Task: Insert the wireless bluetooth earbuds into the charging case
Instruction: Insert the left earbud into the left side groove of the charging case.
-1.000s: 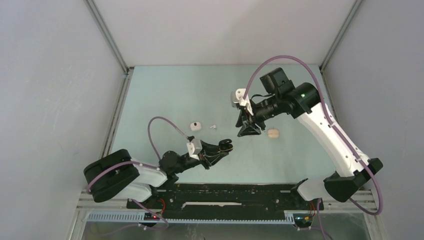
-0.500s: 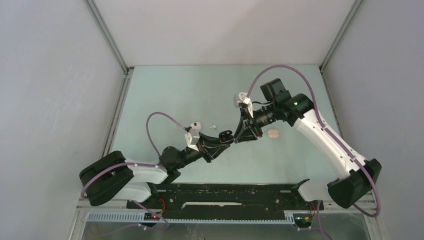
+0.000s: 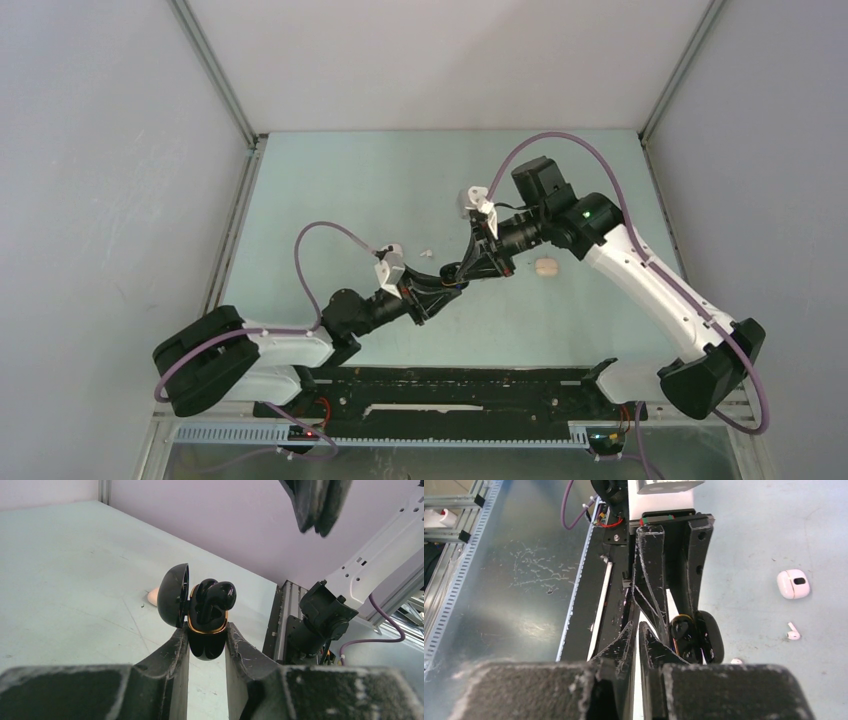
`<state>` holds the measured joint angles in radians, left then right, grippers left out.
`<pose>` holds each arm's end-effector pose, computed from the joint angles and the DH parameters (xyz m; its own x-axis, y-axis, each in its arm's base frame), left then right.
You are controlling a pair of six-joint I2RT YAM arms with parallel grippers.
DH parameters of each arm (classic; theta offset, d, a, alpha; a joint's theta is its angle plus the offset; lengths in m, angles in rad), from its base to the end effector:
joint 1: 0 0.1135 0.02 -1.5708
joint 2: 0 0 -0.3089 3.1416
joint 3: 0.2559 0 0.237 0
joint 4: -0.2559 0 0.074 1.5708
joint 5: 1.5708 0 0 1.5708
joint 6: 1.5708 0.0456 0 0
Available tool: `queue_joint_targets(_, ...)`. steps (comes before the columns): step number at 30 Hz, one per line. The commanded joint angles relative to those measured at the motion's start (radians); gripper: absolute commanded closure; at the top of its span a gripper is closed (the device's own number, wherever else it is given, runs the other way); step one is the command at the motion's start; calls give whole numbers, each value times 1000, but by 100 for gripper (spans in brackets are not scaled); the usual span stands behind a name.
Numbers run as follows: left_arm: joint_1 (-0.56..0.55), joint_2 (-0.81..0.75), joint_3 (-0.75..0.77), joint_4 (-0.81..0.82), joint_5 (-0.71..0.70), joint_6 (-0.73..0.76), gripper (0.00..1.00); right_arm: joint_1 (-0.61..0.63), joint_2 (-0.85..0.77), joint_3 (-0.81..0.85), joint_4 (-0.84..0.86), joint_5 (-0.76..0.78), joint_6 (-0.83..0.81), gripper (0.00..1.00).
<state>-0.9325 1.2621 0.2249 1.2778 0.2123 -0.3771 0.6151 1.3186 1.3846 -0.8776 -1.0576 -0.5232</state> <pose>0.1172 -0.1740 0.2692 -0.2020 -0.3319 -0.9214 0.8956 0.3182 -0.3109 0.1683 0.1675 0.4177 -0.1269 -0.3900 -0.9120 -0.9657 -0.1615 0.2035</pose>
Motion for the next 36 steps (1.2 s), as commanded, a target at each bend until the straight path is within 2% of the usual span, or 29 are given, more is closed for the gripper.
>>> queue_joint_targets(1,4,-34,50,-10,6,-9,100,37,30,-2,7,37,-17,93)
queue_joint_targets(26,-1,-31,53,3,74,-2,100,73,114,17,-21,106,-40,93)
queue_joint_targets(32,-9,-28,56,-6,79,11,100,82,136,38,-56,93,-60,93)
queue_joint_targets(36,-8,-28,55,-16,68,18,100,80,137,81,-113,23,-85,92)
